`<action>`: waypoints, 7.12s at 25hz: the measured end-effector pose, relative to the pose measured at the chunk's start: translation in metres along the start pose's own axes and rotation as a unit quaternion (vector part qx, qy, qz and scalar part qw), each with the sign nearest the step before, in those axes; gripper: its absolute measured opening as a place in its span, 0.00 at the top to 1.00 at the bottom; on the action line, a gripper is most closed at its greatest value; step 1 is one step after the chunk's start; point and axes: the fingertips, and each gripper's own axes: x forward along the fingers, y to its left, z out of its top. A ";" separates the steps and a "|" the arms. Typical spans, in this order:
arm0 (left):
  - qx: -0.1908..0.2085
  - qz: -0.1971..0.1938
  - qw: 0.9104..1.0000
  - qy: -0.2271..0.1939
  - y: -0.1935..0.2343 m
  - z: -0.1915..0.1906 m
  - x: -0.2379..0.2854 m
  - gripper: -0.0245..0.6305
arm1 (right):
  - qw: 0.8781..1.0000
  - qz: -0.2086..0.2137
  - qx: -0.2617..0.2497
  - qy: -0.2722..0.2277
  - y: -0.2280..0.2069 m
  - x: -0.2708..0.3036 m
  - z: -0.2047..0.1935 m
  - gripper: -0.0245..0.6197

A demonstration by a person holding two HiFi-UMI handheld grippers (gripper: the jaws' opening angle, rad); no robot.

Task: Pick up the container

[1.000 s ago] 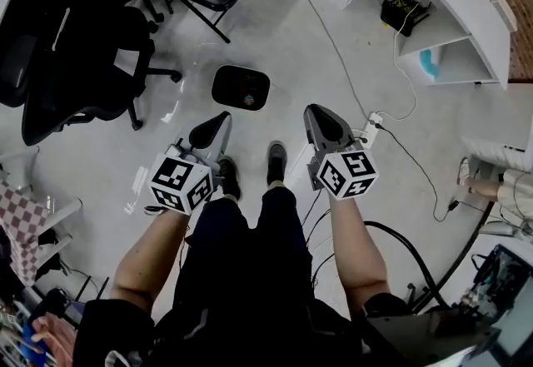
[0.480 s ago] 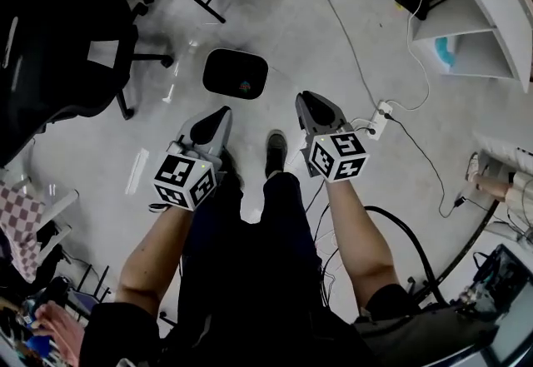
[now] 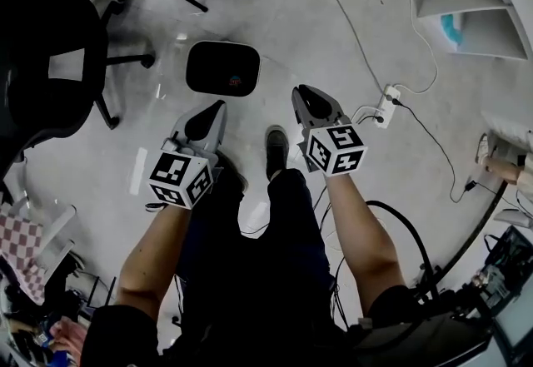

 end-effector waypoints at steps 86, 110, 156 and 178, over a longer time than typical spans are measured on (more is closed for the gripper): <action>0.132 -0.039 0.989 -0.048 0.144 -0.166 0.177 0.95 | 0.960 0.171 0.203 0.085 -0.154 0.371 -0.290 0.86; 0.079 -0.084 0.992 -0.057 0.124 -0.165 0.181 0.95 | 0.956 0.232 0.175 0.044 -0.142 0.271 -0.199 0.86; -0.002 -0.115 0.989 -0.093 0.155 -0.136 0.150 0.66 | 0.889 0.436 0.115 -0.076 0.021 0.246 -0.056 0.93; 0.019 -0.036 0.999 -0.002 0.200 -0.146 0.157 0.65 | 0.916 0.395 0.052 -0.040 0.061 0.293 -0.064 0.93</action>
